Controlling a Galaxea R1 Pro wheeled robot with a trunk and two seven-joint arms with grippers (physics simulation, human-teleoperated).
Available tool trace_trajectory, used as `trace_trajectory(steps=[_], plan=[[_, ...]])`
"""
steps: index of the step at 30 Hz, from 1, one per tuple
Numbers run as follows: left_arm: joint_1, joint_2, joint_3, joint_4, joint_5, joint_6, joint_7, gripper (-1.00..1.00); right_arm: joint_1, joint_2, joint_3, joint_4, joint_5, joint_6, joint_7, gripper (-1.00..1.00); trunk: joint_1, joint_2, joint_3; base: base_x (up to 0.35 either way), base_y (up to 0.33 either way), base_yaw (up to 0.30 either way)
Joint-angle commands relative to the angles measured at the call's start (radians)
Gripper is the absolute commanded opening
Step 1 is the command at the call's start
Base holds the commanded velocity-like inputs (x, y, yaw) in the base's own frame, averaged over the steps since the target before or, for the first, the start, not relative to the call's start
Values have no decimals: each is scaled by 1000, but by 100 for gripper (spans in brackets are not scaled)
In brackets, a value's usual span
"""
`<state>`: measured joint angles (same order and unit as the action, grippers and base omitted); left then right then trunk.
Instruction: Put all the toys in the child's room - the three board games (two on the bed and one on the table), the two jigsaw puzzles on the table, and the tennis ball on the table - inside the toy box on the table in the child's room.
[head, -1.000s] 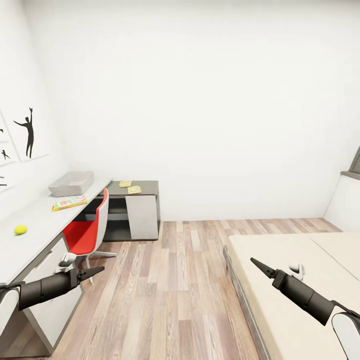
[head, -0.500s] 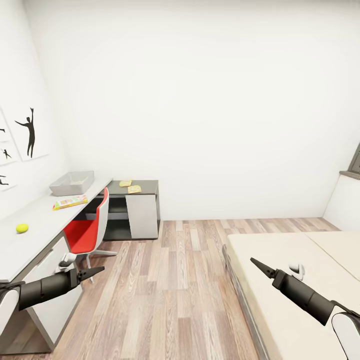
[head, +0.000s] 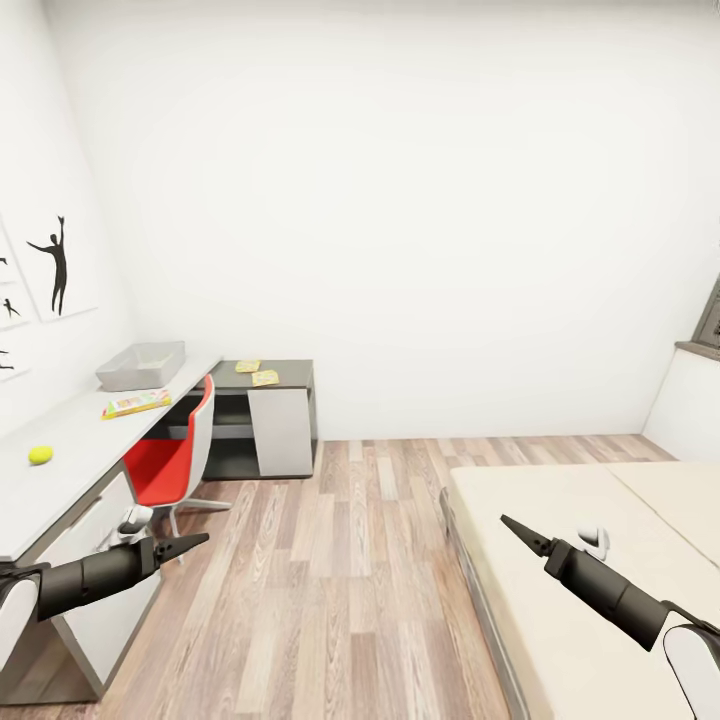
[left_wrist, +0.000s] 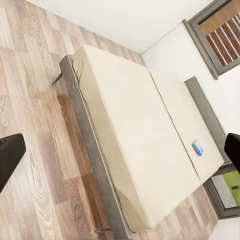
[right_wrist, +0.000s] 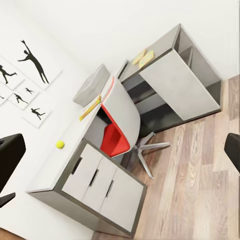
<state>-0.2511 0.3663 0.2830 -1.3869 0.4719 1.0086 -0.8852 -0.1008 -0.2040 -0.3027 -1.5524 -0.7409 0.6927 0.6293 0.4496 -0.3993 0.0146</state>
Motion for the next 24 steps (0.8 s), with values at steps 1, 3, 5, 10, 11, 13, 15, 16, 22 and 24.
trace_trajectory(steps=[1, 3, 5, 10, 11, 13, 15, 16, 22, 24], plan=[[0, 0, 1, 0, -2, 4, -5, 100, 0, 0, -1, 0, -5, 7, 1, 100, 0, -1, 0, -6, -243, 0], [0, 0, 1, 0, -2, 4, -5, 100, 0, 0, -1, 0, -5, 7, 1, 100, 0, -1, 0, -3, -267, 0], [0, 0, 1, -1, -2, 4, -5, 100, 0, 1, -1, 0, -5, 6, 1, 100, 0, -1, 0, -2, -281, 0], [0, 0, 1, -1, -2, 4, -5, 100, 0, 1, -1, 0, -5, 5, 1, 100, 0, -1, 0, -1, -293, 0], [0, 0, 1, 0, -2, 4, -5, 100, 0, 1, -1, 0, -5, 5, 1, 100, 0, -1, 0, 0, -298, 0], [0, 0, 1, 0, -2, 4, -5, 100, 0, 1, -1, 0, -5, 5, 1, 100, 0, -1, 0, 0, -298, 0], [0, 0, 1, -1, -2, 4, -5, 100, 0, 1, -1, 0, -5, 4, 1, 100, 0, -1, 0, 0, -299, 0], [0, 0, 1, -1, -2, 4, -5, 100, 0, 1, -1, 0, -5, 4, 1, 100, 0, -1, 0, 0, -299, 0], [-1, 0, 2, 0, -3, 4, -16, 100, 0, 4, 11, -2, -6, 6, 2, 100, 0, -1, 0, 0, -200, 0], [-1, -2, 2, 0, -3, 4, -25, 100, 0, 5, 17, -2, -5, 6, 2, 100, 0, -1, 0, 0, 0, 0]])
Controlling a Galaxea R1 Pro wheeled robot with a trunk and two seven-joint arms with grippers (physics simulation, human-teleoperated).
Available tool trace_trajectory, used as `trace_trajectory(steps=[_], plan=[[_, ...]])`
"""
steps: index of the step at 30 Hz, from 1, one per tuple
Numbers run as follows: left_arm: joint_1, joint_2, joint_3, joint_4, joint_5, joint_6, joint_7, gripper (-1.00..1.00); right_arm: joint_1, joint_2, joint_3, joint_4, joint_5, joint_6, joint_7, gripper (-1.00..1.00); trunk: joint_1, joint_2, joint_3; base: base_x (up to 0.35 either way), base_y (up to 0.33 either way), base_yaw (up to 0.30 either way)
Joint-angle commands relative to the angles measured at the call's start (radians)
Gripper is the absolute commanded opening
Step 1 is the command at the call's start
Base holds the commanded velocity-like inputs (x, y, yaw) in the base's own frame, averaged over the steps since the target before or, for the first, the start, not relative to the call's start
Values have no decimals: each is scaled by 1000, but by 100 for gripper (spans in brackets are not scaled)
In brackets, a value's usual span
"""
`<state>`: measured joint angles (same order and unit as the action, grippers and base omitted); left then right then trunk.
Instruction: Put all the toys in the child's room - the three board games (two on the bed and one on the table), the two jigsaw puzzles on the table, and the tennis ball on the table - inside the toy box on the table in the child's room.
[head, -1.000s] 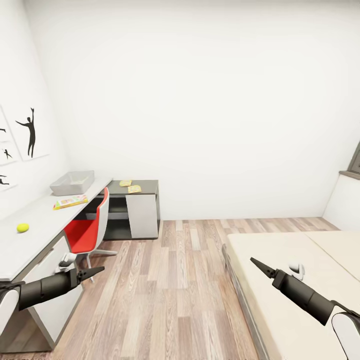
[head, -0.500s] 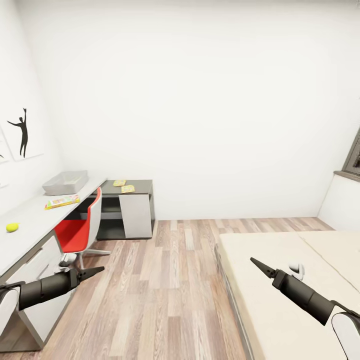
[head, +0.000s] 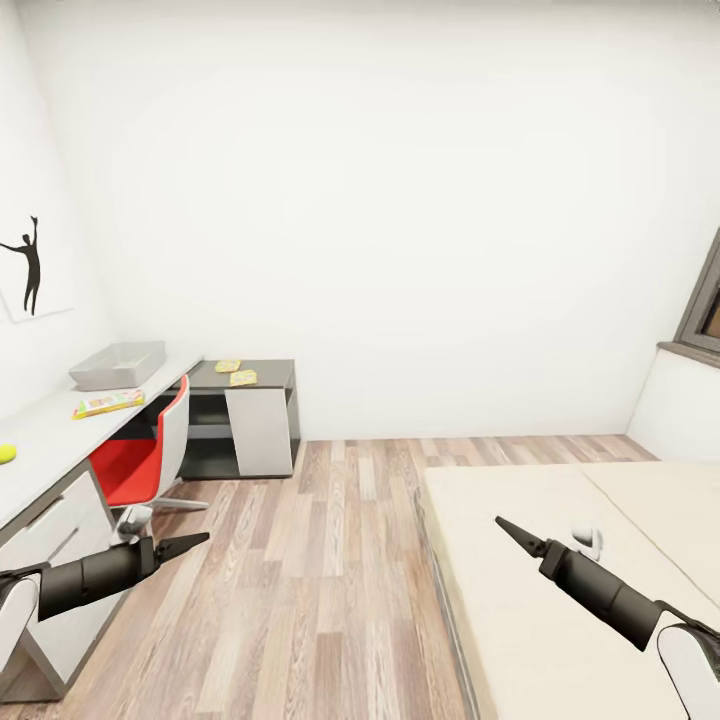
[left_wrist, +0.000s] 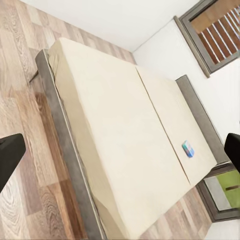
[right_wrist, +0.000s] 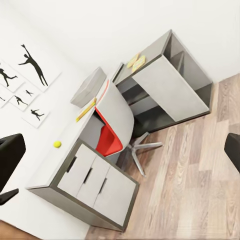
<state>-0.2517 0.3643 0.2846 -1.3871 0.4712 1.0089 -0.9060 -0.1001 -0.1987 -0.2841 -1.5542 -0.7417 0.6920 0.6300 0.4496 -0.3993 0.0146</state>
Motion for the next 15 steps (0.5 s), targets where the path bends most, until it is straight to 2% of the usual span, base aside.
trace_trajectory(steps=[1, 9, 15], plan=[[0, 0, 1, 0, -2, 4, -5, 100, 0, 0, -1, 0, -4, 7, 1, 100, 0, -1, 0, 0, 0, 0], [-1, -1, 1, 0, -1, 3, -4, 100, 0, 23, -6, 0, -1, 8, -2, 100, 0, -1, 0, 0, 0, 0], [-1, -1, 1, 0, 0, 4, -4, 100, 0, 27, -6, 0, -1, 8, -2, 100, 0, -1, 0, 0, 0, 0]])
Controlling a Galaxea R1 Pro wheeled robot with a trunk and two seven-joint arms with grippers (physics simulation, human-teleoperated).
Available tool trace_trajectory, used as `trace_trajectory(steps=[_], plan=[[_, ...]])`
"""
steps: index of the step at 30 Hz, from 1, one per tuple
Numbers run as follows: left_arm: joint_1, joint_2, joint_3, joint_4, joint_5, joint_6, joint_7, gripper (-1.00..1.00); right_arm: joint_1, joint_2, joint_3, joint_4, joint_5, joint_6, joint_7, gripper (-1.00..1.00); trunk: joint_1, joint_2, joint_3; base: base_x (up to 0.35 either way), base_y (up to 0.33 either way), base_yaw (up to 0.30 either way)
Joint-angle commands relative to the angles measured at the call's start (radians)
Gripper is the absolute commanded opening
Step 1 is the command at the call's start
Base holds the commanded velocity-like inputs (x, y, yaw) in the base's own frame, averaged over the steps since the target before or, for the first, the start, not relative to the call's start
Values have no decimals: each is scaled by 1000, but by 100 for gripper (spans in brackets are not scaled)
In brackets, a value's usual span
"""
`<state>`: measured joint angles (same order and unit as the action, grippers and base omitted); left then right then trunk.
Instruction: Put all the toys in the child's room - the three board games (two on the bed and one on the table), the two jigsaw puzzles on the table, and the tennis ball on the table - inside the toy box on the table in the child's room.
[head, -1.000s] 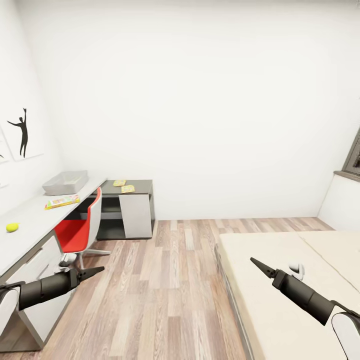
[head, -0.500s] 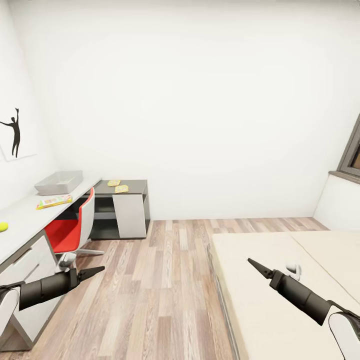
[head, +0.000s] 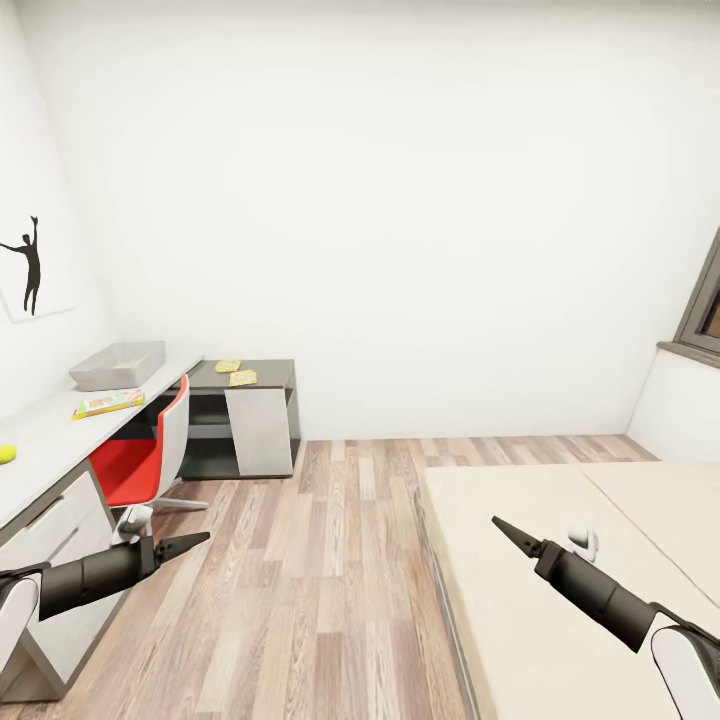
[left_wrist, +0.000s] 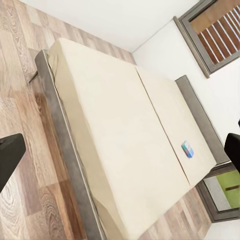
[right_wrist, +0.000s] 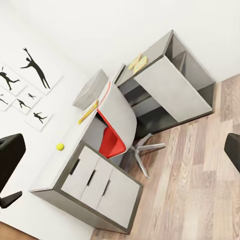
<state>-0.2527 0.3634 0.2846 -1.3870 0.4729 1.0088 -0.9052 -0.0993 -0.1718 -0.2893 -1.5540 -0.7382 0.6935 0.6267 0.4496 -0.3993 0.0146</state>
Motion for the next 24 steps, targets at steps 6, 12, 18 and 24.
trace_trajectory(steps=[6, 12, 18, 24], plan=[[0, 0, 1, 0, -2, 3, -5, 100, 0, 1, -2, -1, -4, 7, 1, 100, 0, -1, 0, 0, 0, 0], [0, 0, 1, 0, -2, 3, -5, 100, 0, 1, -2, -1, -4, 9, 0, 100, 0, -1, 0, 0, 0, 13], [0, 0, 1, 0, -2, 4, -5, 100, 0, 1, -2, -1, -4, 9, 1, 100, 0, -1, 0, 0, 0, 93], [0, 0, -1, 0, -2, 3, -5, 100, 0, 2, -2, -1, -4, 9, 1, 100, 0, -1, 0, 0, 0, 27]])
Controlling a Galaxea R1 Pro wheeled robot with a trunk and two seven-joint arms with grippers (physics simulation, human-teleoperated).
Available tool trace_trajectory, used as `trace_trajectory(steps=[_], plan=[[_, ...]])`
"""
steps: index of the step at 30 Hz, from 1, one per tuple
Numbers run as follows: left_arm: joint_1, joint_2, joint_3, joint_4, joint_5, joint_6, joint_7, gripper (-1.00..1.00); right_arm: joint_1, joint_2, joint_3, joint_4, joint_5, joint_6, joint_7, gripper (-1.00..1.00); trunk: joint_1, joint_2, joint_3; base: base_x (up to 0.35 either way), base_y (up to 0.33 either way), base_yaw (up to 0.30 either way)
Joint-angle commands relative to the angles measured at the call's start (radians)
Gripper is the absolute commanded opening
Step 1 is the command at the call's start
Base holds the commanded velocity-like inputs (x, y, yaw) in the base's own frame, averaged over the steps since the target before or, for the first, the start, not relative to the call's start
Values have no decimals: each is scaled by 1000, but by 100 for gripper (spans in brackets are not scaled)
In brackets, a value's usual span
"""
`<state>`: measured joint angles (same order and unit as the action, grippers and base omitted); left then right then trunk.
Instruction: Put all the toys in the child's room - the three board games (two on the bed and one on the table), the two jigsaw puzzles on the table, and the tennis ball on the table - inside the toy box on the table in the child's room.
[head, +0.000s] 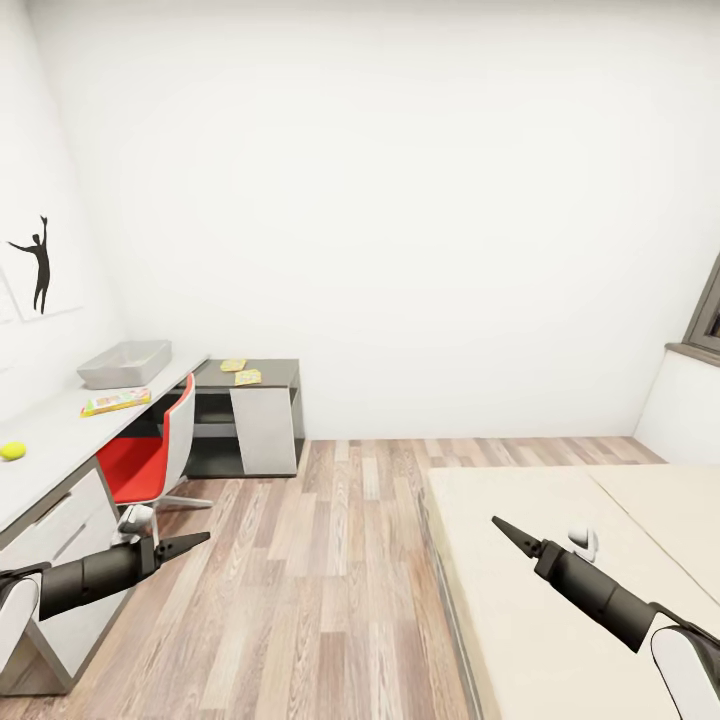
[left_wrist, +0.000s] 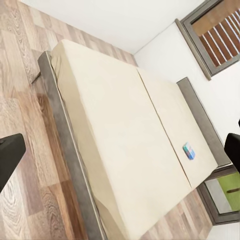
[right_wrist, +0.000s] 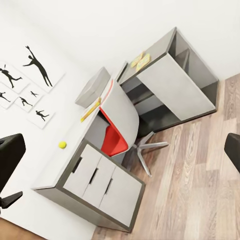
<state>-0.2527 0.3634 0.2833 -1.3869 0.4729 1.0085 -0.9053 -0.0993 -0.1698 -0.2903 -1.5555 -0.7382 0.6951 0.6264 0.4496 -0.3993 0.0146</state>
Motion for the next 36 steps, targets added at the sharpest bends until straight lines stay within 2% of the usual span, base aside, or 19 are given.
trace_trajectory(steps=[1, 20, 36], plan=[[0, 0, 1, 0, -2, 4, -4, 100, 0, 0, -1, 0, -4, 7, 1, 100, 0, -1, 0, 0, 0, 12], [0, -1, 0, 0, -2, 4, -5, 100, 0, -1, -1, 0, -4, 9, 2, 100, 0, -1, 0, 0, -13, 27], [0, 0, 0, 0, -2, 4, -4, 100, 0, -1, -1, -1, -4, 10, 2, 100, 0, -1, 0, 0, -209, 8]])
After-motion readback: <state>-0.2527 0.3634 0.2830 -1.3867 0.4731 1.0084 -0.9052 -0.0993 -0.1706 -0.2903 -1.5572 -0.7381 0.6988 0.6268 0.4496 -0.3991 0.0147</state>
